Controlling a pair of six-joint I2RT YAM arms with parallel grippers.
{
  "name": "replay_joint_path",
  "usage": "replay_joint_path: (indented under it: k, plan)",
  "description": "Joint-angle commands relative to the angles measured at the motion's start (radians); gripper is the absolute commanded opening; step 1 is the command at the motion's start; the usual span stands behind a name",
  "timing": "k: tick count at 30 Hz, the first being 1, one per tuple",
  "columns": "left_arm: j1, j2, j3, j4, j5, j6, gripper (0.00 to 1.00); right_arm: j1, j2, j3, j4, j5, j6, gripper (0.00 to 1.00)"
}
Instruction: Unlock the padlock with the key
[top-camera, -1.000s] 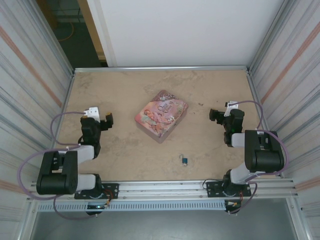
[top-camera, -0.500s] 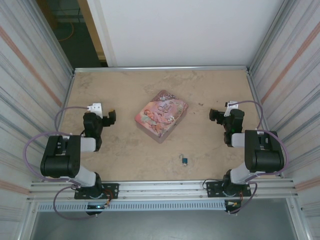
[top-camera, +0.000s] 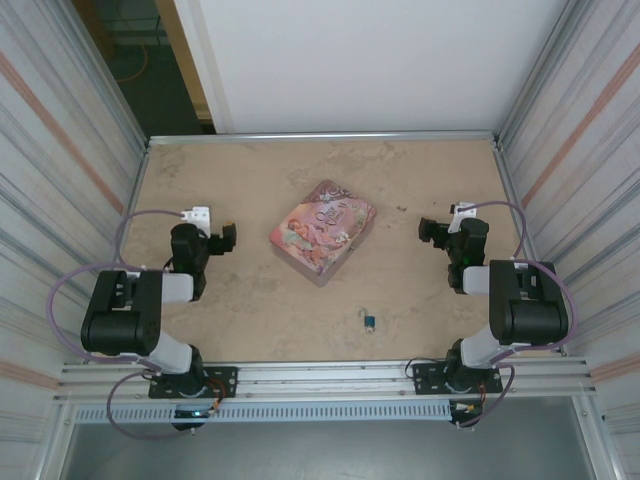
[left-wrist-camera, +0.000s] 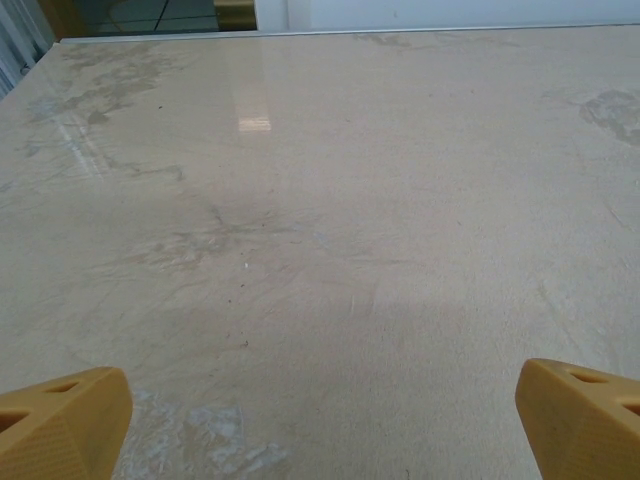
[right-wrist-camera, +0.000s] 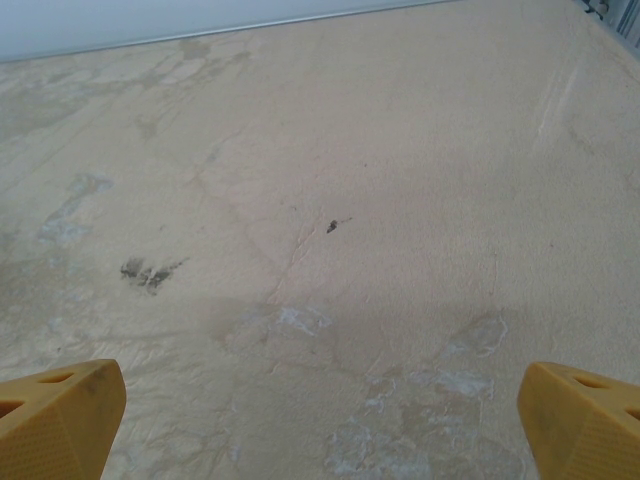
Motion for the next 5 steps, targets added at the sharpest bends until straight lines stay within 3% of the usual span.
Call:
replay_joint_path:
  k: [1,5]
  plan:
    - [0.0,0.004,0.017,-0.001,-0.013,0.024,0.99,0.007,0.006,0.006,-0.009,0.005,-0.01,0.99]
    - [-0.001,0.004,0.017,-0.001,-0.012,0.024,0.99,0.006,0.004,0.006,-0.008,0.006,-0.01,0.99]
